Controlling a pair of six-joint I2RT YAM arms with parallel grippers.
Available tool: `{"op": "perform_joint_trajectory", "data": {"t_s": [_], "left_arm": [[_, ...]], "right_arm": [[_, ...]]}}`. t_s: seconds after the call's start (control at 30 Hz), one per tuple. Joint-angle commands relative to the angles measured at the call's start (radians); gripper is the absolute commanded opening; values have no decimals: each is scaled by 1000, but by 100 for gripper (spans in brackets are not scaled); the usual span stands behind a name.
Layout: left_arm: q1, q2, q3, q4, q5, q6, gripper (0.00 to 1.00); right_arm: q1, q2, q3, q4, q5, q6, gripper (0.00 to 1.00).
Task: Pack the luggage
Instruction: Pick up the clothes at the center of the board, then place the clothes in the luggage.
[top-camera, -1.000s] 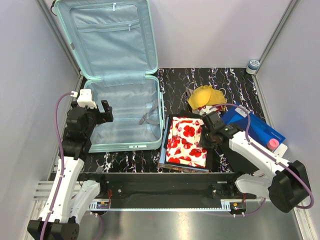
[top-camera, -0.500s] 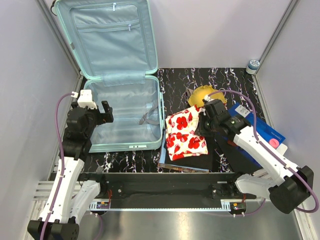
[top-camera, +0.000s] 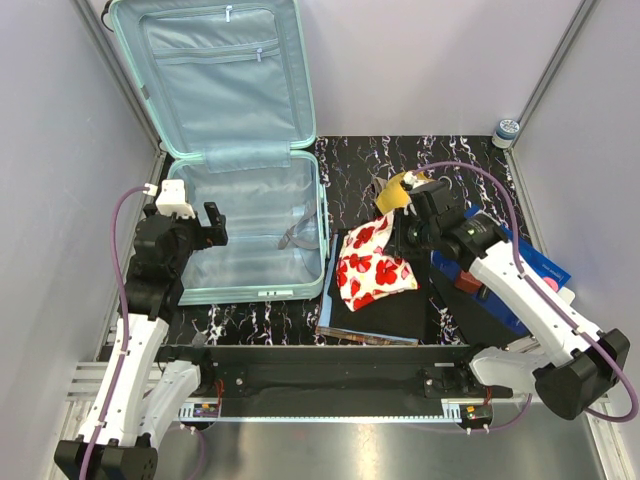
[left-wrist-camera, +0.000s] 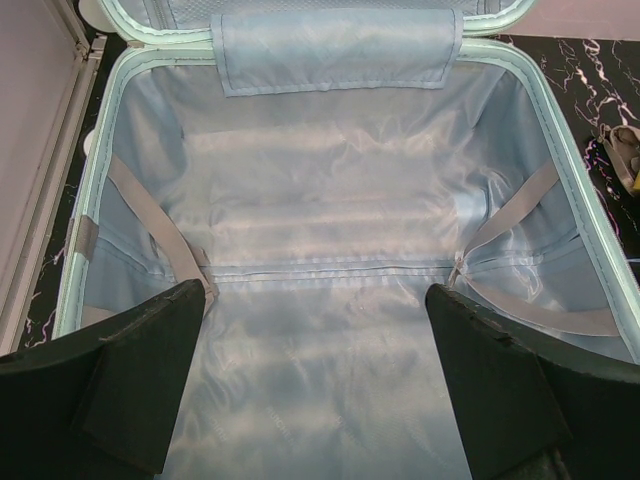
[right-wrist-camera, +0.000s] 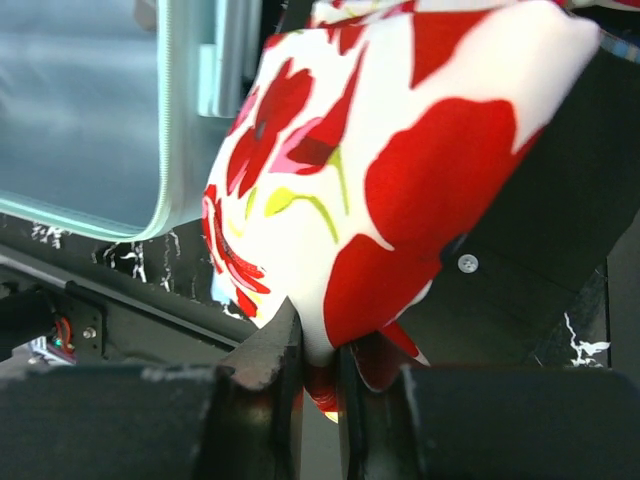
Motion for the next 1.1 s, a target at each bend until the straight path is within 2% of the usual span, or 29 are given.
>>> {"op": "perform_joint_trajectory", "data": {"t_s": [0.0, 0.43, 0.67, 1.07], "left_arm": [[-5, -16, 3, 48, 3, 17, 99], [-10, -16, 1, 48, 1, 17, 99], [-13, -11, 1, 46, -6, 15, 99], [-16, -8, -2, 46, -13, 15, 99]], "right_arm": [[8, 11, 94, 18, -46, -23, 0], [7, 79, 271, 100, -142, -51, 0], [10, 146, 382, 225, -219, -71, 0], [39, 371, 550, 486, -378, -74, 0]]}}
